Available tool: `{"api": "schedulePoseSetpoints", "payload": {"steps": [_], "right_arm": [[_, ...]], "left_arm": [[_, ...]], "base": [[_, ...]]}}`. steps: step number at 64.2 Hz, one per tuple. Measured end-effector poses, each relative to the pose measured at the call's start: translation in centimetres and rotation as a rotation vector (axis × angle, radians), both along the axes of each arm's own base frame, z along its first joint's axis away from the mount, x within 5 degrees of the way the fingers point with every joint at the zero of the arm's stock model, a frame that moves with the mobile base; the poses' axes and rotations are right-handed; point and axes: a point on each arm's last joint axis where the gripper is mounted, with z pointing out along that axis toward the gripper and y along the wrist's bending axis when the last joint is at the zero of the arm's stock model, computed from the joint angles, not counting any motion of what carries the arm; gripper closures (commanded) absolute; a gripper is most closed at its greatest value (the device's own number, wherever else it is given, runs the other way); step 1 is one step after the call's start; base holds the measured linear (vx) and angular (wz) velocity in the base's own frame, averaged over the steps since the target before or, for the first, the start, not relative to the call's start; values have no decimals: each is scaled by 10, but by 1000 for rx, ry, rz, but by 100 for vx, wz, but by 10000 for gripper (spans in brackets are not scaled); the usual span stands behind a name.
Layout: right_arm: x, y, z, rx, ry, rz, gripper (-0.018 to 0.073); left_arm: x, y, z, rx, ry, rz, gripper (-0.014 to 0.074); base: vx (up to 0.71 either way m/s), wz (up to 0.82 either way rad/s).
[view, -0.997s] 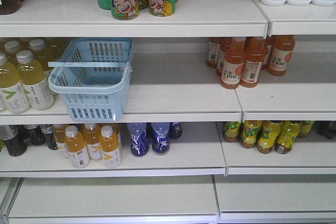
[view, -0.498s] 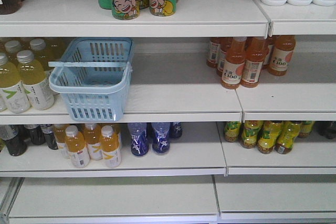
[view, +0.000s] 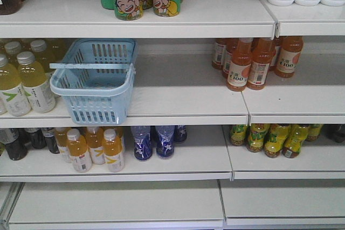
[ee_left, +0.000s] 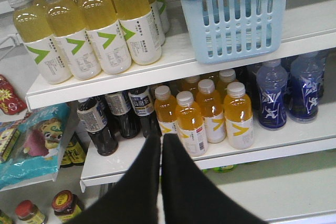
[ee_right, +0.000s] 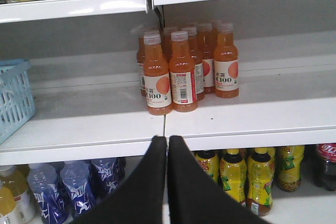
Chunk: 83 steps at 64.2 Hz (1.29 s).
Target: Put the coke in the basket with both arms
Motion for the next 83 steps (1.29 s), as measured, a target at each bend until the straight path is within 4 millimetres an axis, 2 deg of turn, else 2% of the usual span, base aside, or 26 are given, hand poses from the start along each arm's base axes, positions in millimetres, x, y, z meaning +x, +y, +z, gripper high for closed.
{"api": "schedulePoseSetpoints", "payload": {"steps": [14,19,36,45,58,65,73,83], "right_arm": [[0,0,0,0,0,0,565],[0,0,0,0,0,0,565],[0,0,0,0,0,0,565],[0,0,0,0,0,0,565],[0,0,0,0,0,0,565],[0,0,0,0,0,0,565],[0,0,0,0,0,0,565],[0,0,0,0,0,0,565]], "left_arm": [[0,3,1,91,-9,3,603],[2,1,7,38,-75,-4,603],[3,-4,40,-677,-457,4,603],[-1,2,54,-974,-628,15,603],[-10,20,68,-1567,-894,22,603],[-14,24,74,-1801,-956,-28,603],[-20,16,102,-1925,-903,-180,603],[-35,1,165,-1735,-869,-372,603]], "base": [[0,0],[0,0],[0,0],[0,0],[0,0],[0,0],[0,0],[0,0]]}}
